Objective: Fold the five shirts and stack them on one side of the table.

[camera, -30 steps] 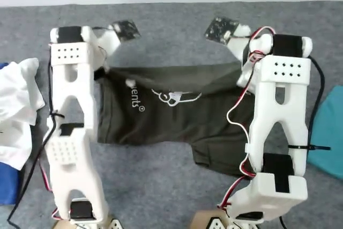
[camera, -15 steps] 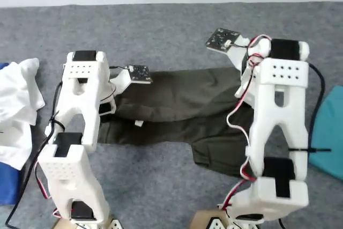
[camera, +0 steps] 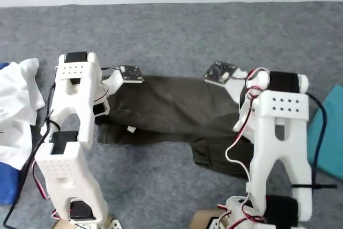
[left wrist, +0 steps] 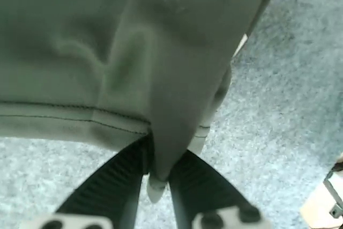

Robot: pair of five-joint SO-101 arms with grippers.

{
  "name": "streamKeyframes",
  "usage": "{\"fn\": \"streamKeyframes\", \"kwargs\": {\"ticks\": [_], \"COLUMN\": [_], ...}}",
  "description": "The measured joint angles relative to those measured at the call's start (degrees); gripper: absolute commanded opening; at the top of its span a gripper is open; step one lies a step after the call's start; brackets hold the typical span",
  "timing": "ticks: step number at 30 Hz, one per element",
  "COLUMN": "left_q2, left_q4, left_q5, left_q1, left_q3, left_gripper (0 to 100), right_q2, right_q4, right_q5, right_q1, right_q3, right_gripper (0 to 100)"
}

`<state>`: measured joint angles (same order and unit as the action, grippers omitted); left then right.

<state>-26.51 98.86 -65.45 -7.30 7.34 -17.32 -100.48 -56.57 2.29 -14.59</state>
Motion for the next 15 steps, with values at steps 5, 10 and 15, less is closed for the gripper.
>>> {"fn": "streamKeyframes", "kwargs": {"ticks": [5,10,15], "left_q2": [0.0,0.0,0.0], "left_q4": [0.0,0.0,0.0], "left_q5": [-0.4,-0.4,-1.4], "left_q1": [0.0,0.0,0.4], "left_q3": [0.0,-1.1,-2.6], "left_gripper": [1,2,2], "right_q2": [-0.2,-0.2,-0.2], "right_q4": [0.1,0.9,3.0], "right_q5": [0.0,0.0,0.0], "right_q1": [0.4,2.3,2.5], "right_q3": [-1.9,-4.7,-4.7], "right_gripper": [1.5,1.5,1.5]}}
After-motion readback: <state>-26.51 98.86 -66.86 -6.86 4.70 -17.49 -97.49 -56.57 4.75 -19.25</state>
